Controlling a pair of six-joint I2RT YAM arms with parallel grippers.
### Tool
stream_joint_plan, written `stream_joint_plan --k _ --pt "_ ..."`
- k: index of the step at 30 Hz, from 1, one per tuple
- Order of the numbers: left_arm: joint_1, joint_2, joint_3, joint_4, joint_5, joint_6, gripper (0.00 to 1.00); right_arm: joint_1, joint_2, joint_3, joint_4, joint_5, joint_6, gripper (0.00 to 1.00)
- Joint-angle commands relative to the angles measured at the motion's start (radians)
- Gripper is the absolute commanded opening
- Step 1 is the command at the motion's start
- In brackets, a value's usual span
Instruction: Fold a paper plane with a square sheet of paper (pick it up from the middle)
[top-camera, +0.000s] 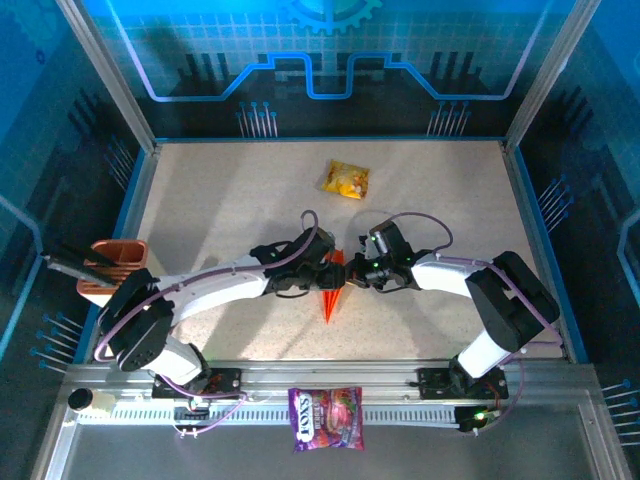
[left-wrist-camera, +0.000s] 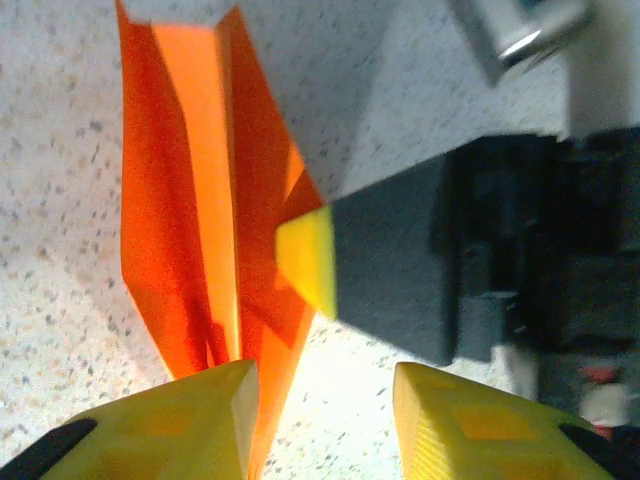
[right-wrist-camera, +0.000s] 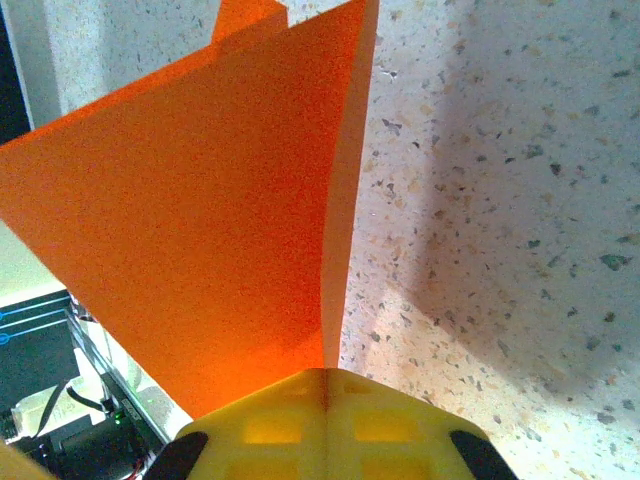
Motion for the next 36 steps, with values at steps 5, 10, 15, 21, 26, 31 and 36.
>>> stream_joint_plan --k 5,10,15,21,26,31,36 --pt "-0.026 0.004 -0.065 0.024 0.005 -0.028 0.43 -0.01 0.008 0.01 -0.006 -0.018 0.005 0.04" --pt "-0.025 0.032 -0.062 0.04 0.022 -0.004 0.43 -0.01 0.009 0.013 -0.008 -0.02 0.005 0.04" --pt "-0.027 0.071 -0.043 0.024 0.018 0.003 0.42 -0.009 0.004 0.015 -0.011 -0.018 0.009 0.04" --pt "-0.027 0.078 -0.038 0.021 0.014 0.006 0.44 -0.01 0.003 0.016 -0.017 -0.018 0.004 0.04" --pt "-0.026 0.093 -0.036 0.036 0.027 0.009 0.44 -0.009 0.005 0.014 -0.015 -0.02 0.006 0.04" --pt "-0.025 0.116 -0.02 0.031 0.02 0.021 0.41 -0.007 0.007 0.015 -0.014 -0.024 0.004 0.05" --pt "-0.026 0.141 0.006 0.01 0.002 0.042 0.39 -0.007 0.007 0.015 -0.013 -0.024 0.004 0.04"
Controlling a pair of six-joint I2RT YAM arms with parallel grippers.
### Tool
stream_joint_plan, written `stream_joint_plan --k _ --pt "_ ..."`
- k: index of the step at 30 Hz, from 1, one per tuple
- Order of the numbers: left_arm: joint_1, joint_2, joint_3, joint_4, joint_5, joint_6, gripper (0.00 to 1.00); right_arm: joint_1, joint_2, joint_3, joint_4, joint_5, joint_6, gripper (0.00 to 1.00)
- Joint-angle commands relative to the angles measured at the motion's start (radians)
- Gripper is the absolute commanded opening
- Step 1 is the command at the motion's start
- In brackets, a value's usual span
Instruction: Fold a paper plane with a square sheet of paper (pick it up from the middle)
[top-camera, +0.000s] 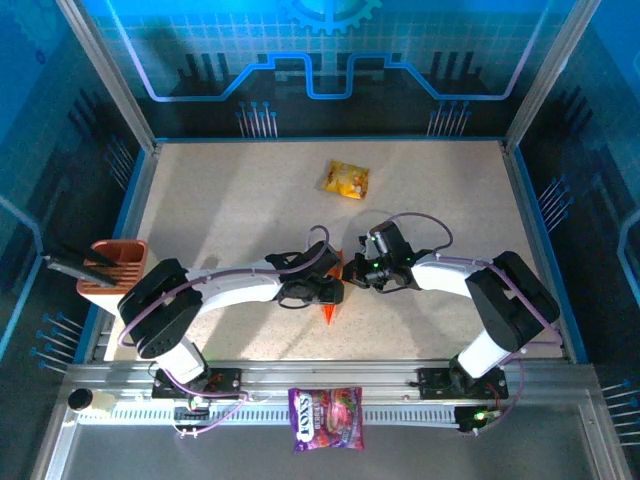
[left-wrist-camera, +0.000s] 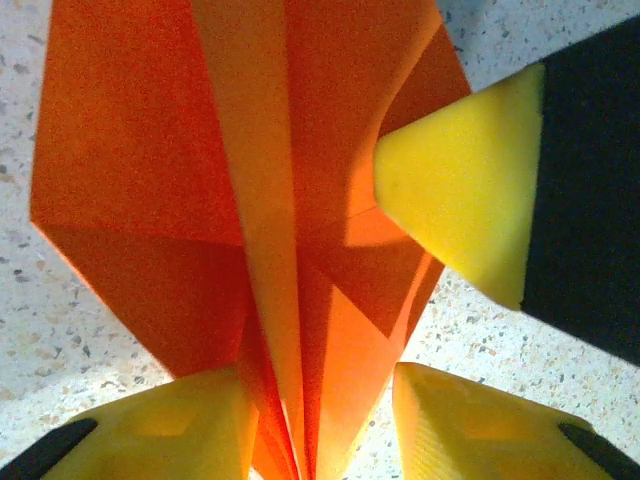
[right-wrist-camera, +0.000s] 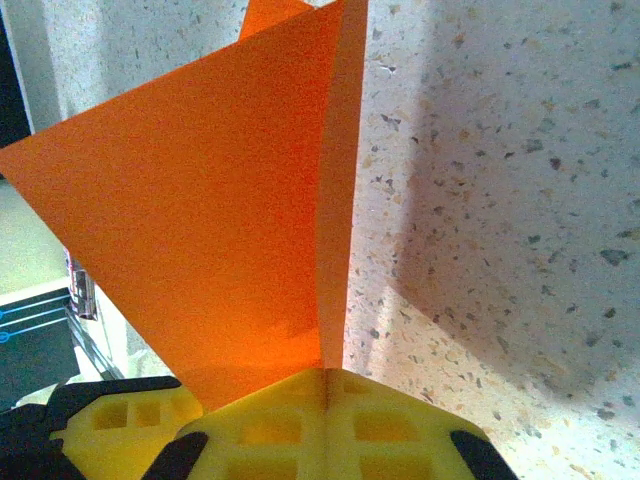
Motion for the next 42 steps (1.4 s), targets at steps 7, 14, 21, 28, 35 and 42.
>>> stream_joint_plan --k 7,14,21,28,35,42 --pt "-0.004 0.03 0.047 -0.041 -0.035 0.039 0.31 -0.008 0.008 0.013 -0.015 -0.019 0.003 0.04" --pt "-0.005 0.031 0.045 -0.058 -0.055 0.033 0.21 -0.008 0.011 0.016 -0.019 -0.016 0.003 0.04" --pt "-0.004 0.038 0.047 -0.061 -0.06 0.033 0.17 -0.008 0.011 0.014 -0.018 -0.015 0.004 0.04" --pt "-0.004 0.051 0.045 -0.049 -0.058 0.031 0.2 -0.008 0.015 0.012 -0.017 -0.015 0.003 0.04" --pt "-0.005 0.063 0.042 -0.032 -0.051 0.025 0.21 -0.008 0.022 0.007 -0.014 -0.011 0.005 0.04" --pt "-0.005 0.073 0.036 -0.01 -0.042 0.019 0.23 -0.008 0.023 0.004 -0.012 -0.01 0.005 0.04"
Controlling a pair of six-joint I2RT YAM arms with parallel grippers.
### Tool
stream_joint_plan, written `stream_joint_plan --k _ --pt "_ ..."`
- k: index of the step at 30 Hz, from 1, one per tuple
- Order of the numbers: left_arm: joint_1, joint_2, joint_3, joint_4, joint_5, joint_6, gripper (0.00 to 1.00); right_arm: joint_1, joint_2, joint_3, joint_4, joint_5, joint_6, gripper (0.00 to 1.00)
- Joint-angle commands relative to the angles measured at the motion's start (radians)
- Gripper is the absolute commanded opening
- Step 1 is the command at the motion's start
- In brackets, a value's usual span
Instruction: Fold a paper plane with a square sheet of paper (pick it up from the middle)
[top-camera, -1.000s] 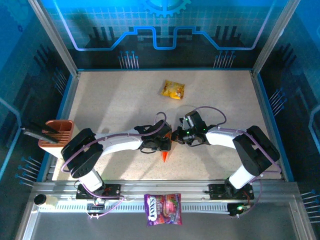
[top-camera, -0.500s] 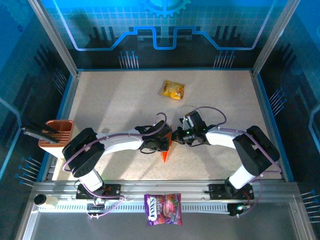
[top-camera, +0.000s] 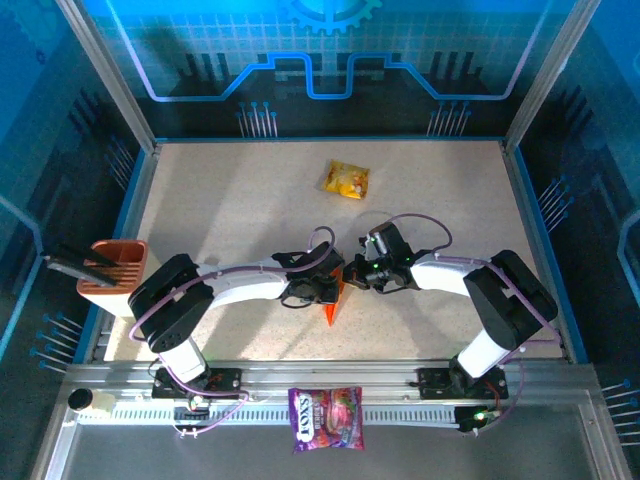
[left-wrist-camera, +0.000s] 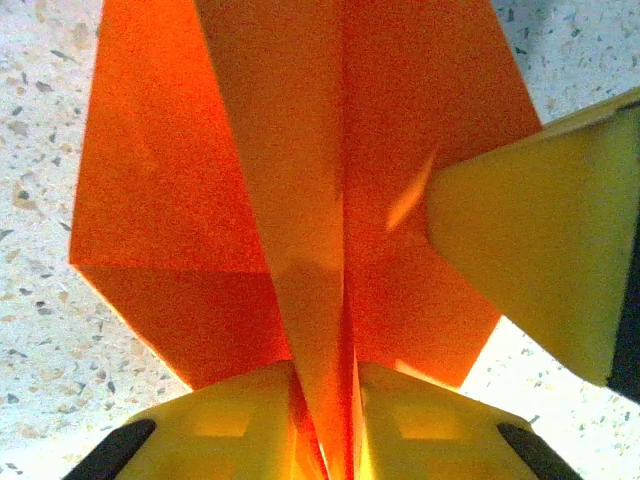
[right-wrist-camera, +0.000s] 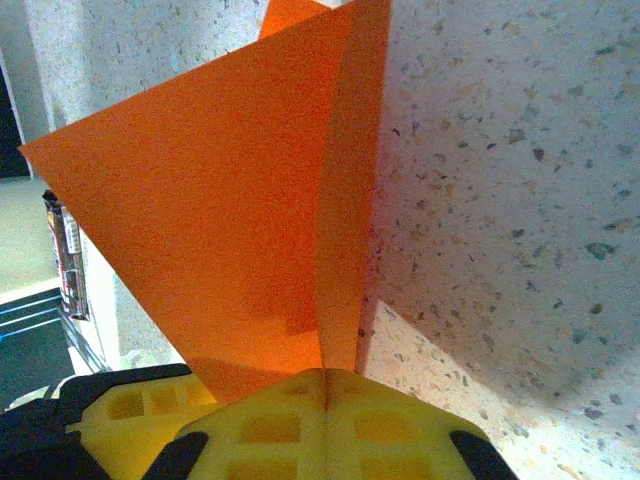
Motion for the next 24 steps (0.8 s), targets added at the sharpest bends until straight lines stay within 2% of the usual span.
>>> stream_joint_plan --k 1,24 --pt "-0.005 0.016 0.013 0.011 0.0 0.0 0.23 -0.008 0.012 0.001 -0.006 -0.01 0.005 0.04" --pt "-0.029 0.065 0.045 -0.006 -0.023 -0.013 0.19 -0.009 0.011 -0.004 -0.048 0.016 0.001 0.06"
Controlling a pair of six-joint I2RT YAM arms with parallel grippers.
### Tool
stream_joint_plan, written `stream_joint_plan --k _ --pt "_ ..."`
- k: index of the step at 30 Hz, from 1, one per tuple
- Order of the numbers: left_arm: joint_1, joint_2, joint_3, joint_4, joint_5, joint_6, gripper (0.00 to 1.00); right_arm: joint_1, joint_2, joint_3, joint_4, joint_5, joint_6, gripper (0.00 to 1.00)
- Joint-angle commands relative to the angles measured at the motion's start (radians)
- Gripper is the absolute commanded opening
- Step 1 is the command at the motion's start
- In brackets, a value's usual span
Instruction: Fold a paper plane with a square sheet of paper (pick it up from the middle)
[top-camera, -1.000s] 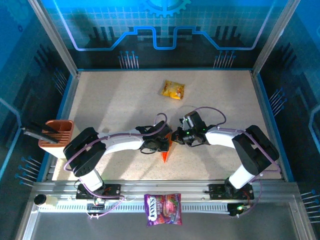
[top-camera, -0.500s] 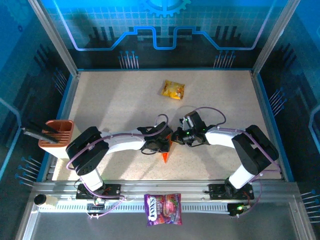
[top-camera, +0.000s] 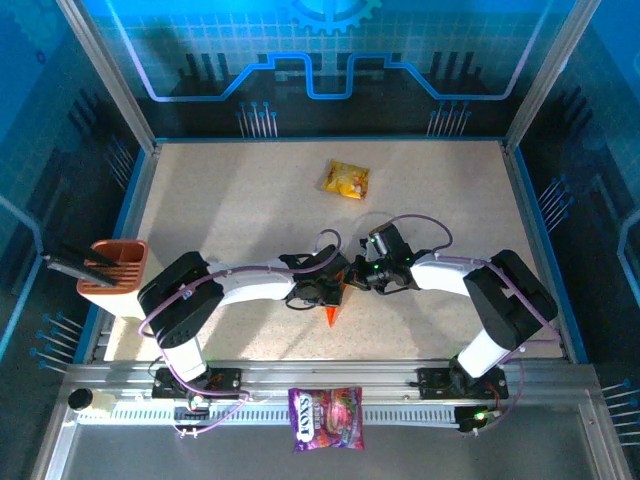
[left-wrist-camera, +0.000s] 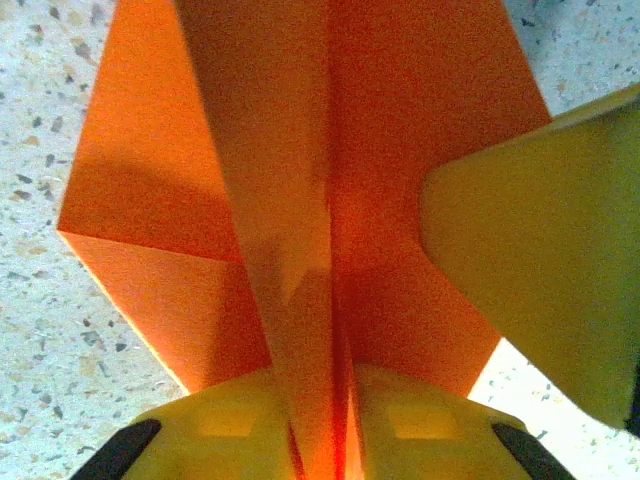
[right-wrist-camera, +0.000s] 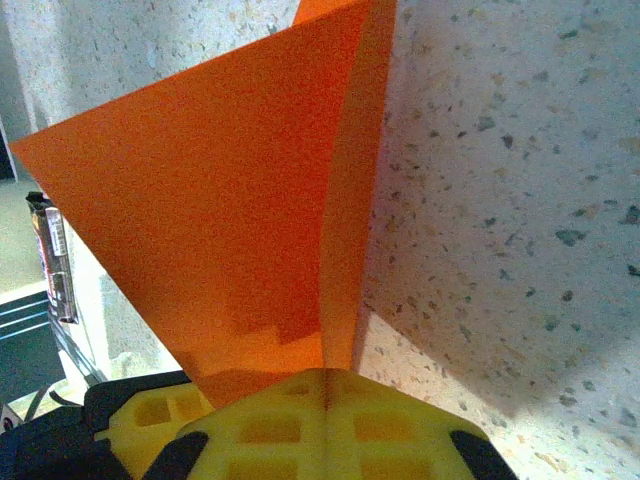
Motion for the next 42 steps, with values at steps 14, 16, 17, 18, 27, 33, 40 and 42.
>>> stream_joint_plan --k 14,16,17,18,27,33,40,42 --pt "-0.016 0.053 0.073 -0.069 -0.044 -0.007 0.15 -0.06 -0.101 -0.035 -0.092 0.036 -0.03 0.27" --pt "-0.018 0.057 0.078 -0.075 -0.047 -0.009 0.15 -0.073 -0.119 -0.04 -0.111 0.047 -0.038 0.3" --pt "-0.018 0.06 0.081 -0.078 -0.048 -0.008 0.15 -0.078 -0.129 -0.044 -0.122 0.053 -0.043 0.32" --pt "-0.018 0.063 0.081 -0.079 -0.05 -0.009 0.15 -0.084 -0.137 -0.045 -0.132 0.059 -0.048 0.35" --pt "-0.022 0.083 0.099 -0.11 -0.064 -0.019 0.18 -0.17 -0.188 -0.087 -0.178 0.064 -0.09 0.41" --pt "-0.024 0.097 0.104 -0.135 -0.081 -0.017 0.2 -0.202 -0.199 -0.109 -0.18 0.058 -0.098 0.42" --pt "-0.046 0.121 0.135 -0.197 -0.129 -0.018 0.26 -0.213 -0.196 -0.113 -0.178 0.053 -0.101 0.42" --pt "-0.053 0.132 0.149 -0.228 -0.155 -0.026 0.27 -0.217 -0.197 -0.114 -0.18 0.053 -0.102 0.42"
